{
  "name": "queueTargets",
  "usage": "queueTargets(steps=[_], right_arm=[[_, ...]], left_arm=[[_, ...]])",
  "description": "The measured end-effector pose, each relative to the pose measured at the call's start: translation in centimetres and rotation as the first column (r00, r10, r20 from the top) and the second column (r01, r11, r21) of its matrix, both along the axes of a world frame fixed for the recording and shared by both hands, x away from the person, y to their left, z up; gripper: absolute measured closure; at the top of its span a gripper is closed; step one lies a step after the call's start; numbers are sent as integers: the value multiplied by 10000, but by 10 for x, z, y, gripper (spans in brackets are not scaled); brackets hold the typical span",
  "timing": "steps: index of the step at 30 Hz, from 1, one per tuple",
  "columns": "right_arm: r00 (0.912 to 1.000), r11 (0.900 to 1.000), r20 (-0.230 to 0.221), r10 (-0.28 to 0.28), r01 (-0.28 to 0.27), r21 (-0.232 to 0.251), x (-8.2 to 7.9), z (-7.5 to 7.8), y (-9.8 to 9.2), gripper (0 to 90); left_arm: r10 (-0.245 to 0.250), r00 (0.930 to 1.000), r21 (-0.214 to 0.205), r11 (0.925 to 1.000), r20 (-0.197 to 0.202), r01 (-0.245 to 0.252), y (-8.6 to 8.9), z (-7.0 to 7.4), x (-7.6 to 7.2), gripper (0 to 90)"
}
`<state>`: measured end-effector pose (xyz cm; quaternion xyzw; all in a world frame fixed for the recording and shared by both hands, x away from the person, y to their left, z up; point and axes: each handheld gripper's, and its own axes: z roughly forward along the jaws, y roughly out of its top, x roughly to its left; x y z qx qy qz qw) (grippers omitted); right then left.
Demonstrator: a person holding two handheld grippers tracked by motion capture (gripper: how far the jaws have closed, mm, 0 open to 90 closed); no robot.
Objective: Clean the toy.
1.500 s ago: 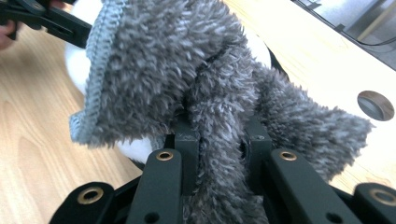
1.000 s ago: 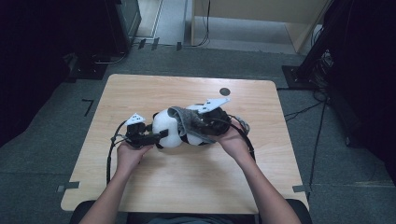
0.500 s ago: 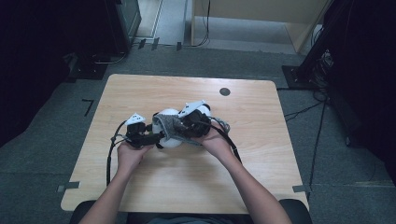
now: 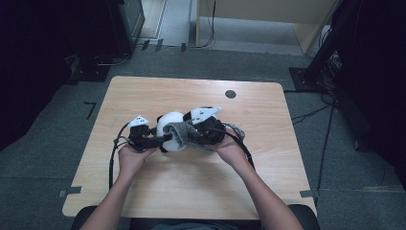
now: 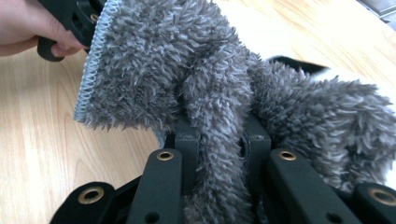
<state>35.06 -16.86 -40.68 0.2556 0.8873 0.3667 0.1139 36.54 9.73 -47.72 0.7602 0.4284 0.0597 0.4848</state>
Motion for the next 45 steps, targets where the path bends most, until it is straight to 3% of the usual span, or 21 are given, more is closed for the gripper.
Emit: queueTargets(steps=[13, 20, 25, 34, 38, 45], right_arm=[[9944, 9904, -31, -1061, 1059, 893, -13, 0, -57, 747], [9830, 9803, 96, -1835, 1823, 763, -11, -7, -88, 748], [9762, 9721, -183, -2159, 2167, 904, -8, -15, -97, 749], [9874, 9787, -132, -1577, 1580, 1311, -19, -1, -93, 754], [9943, 9858, 42, -1064, 1050, 1309, -27, 4, -82, 754], [9993, 9913, -152, -334, 350, 1269, -36, 3, -59, 754]], left_arm=[[-82, 10000, 35, 10000, 23, 82, 1, 0, 1, 362], [-79, 10000, 21, 10000, -26, 79, 1, 0, 1, 363], [-71, 10000, 47, 10000, 18, 71, 0, 0, 1, 361], [-35, 9999, 250, 9997, 96, 33, -1, 1, 0, 354], [-18, 10000, 265, 9996, 93, 16, -1, 1, -1, 347], [-1, 10000, 262, 9997, 80, -1, -1, 1, -1, 345]])
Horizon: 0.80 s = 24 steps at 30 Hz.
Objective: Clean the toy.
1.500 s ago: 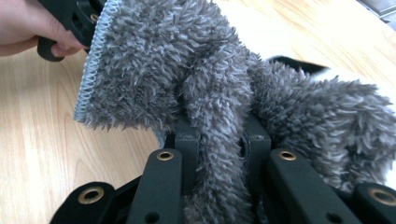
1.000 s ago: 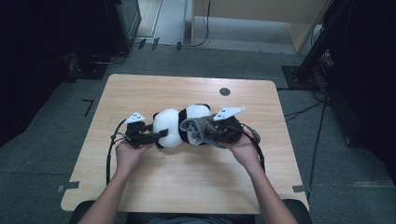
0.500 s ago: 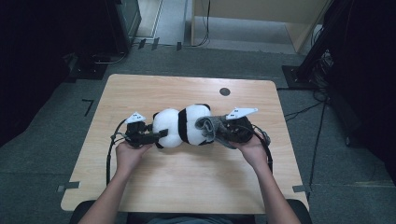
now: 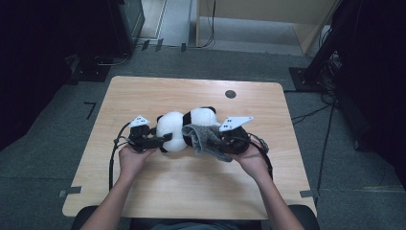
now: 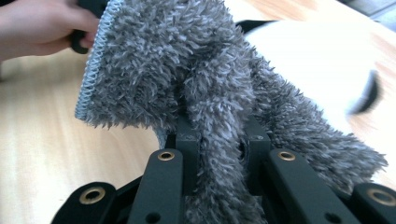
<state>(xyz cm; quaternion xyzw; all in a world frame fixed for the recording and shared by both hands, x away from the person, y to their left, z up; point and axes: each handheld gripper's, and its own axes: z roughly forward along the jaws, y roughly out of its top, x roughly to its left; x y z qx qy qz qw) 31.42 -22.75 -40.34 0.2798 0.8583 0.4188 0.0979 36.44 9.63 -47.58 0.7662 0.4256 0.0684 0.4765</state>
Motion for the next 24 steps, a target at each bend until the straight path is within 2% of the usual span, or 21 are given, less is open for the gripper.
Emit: queueTargets(steps=[4, 9, 14, 17, 21, 24], right_arm=[[9977, 9982, -310, 599, -597, 90, -5, -5, 16, 754], [9917, 9922, -441, 1208, -1220, -246, -11, -16, 40, 754], [9797, 9798, -753, 1857, -1904, -607, -8, -31, 67, 754], [9724, 9732, -926, 2140, -2204, -655, -3, -37, 85, 754], [9691, 9683, -1029, 2241, -2334, -894, 8, -47, 110, 756], [9731, 9691, -966, 2093, -2196, -1125, 15, -52, 121, 756]], left_arm=[[-4, 10000, 87, 10000, -26, 4, -1, 1, -2, 343], [35, 10000, 91, 10000, -29, -35, -1, 3, -2, 342], [125, 9999, 68, 9999, -109, -125, -3, 4, -3, 345], [160, 9998, 63, 9999, -132, -159, -4, 5, -4, 345], [147, 9998, 81, 9999, -119, -146, -4, 5, -4, 350], [164, 9998, 96, 9998, -122, -163, -4, 5, -4, 353]])
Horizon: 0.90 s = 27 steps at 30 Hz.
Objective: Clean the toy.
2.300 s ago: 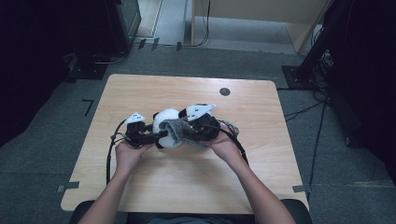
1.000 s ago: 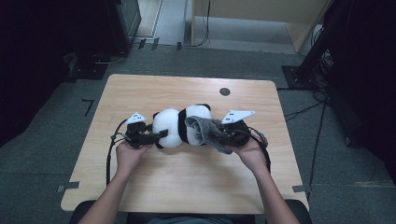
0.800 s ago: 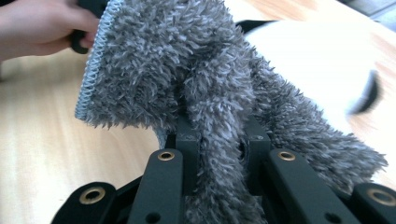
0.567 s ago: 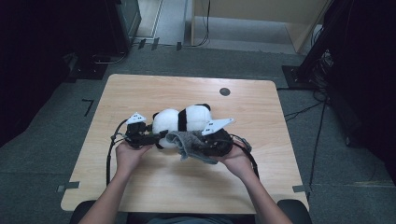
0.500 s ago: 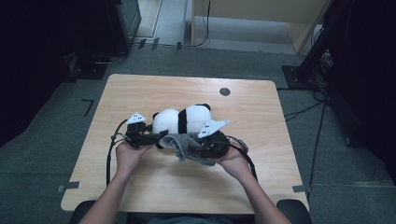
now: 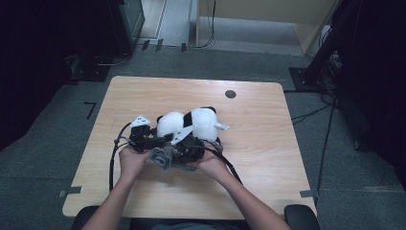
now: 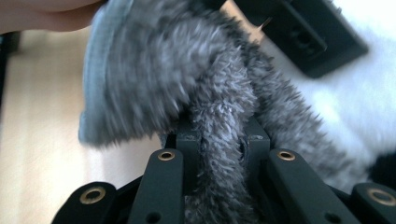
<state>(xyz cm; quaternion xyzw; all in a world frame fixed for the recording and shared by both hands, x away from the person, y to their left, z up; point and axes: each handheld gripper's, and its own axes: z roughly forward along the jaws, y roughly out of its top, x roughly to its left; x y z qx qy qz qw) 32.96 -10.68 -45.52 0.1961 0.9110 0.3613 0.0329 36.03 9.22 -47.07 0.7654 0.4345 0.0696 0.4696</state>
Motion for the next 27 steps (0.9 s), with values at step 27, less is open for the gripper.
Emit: queueTargets(steps=[27], right_arm=[[9892, 9891, -46, -1464, 1464, 168, -14, 13, -89, 755]], left_arm=[[-9, 10000, -81, 10000, -14, 9, 1, -3, 3, 361]])
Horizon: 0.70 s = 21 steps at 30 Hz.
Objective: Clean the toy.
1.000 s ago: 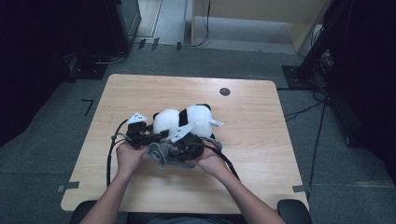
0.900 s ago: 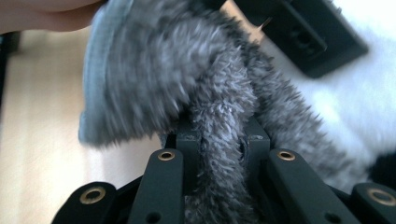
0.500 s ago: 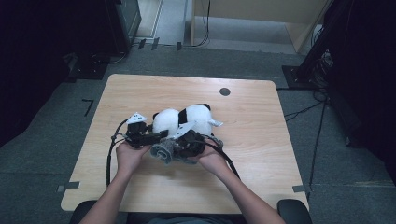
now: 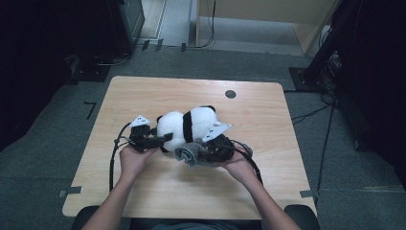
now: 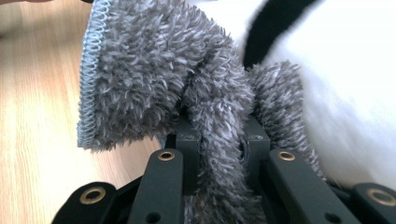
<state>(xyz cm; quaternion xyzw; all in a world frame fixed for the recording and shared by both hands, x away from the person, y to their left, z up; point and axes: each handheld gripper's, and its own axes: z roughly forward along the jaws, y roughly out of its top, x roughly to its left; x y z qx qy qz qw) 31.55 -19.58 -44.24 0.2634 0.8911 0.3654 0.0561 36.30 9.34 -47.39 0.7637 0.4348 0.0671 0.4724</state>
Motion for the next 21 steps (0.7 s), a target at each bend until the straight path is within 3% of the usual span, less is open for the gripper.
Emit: queueTargets(steps=[6, 13, 21], right_arm=[[9995, 9993, -36, -319, 320, 178, -2, 0, -20, 755], [9963, 9963, 11, -854, 854, 52, -3, 0, -40, 753], [9834, 9834, -1, -1816, 1816, 61, 0, -1, -67, 753]], left_arm=[[-102, 9999, 46, 9999, -25, 102, 0, 0, 0, 369], [-237, 9996, 8, 9997, -182, 237, 2, 1, 2, 397], [-375, 9987, 92, 9992, -340, 378, 2, 3, 5, 407]])
